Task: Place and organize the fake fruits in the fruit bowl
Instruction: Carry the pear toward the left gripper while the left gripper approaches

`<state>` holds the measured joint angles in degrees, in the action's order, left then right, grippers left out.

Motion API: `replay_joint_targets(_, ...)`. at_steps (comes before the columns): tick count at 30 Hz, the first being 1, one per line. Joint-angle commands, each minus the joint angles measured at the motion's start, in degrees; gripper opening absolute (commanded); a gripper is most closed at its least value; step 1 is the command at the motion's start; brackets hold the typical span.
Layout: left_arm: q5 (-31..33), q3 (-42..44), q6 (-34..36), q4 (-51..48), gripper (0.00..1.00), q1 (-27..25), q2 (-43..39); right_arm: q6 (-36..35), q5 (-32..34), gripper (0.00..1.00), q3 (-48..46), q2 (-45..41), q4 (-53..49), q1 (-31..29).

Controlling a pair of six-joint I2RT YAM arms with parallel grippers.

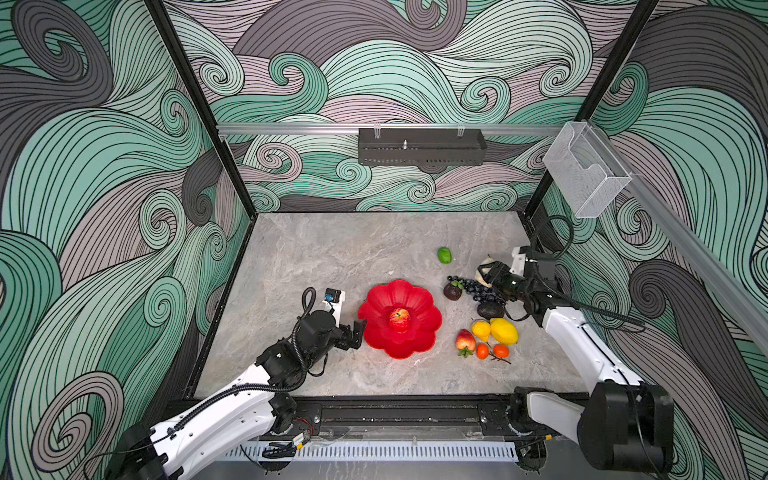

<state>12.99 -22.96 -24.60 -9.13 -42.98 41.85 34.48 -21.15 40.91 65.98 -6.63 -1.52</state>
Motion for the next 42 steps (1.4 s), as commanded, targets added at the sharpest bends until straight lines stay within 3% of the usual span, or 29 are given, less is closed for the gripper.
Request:
replay_joint_targets(1,2.82,-3.17,-5.41,-1.96,0.98,0.75,0.39,-2.45,-4.40,0.57,-3.53,-1.67,9.43,-6.13)
replay_joint_targets(6,-5.42,-7.42,-11.19,-2.38,0.98,2.74,3.88,-7.66,-2.82,0.57,-8.22,-3.88,16.83,-15.94)
replay_joint_targets(12,-20.61,-14.01,-15.76,-2.11,0.98,7.26,10.64,-13.24,0.29,0.57,-12.80,-5.66,23.45,-25.17)
replay_joint_targets(18,-26.90,-22.00,-14.86,-4.98,0.98,7.53,16.49,-19.56,9.31,0.57,-15.94,-6.77,29.75,-36.28)
replay_joint_targets(26,-38.56,-28.70,-13.38,-5.66,0.98,7.43,24.07,-23.58,15.11,0.57,-16.57,-2.53,35.31,-44.31)
replay_joint_targets(42,-45.16,-30.51,-13.00,-4.30,0.83,5.37,31.45,-28.41,19.83,0.56,-14.08,2.12,37.45,-52.02)
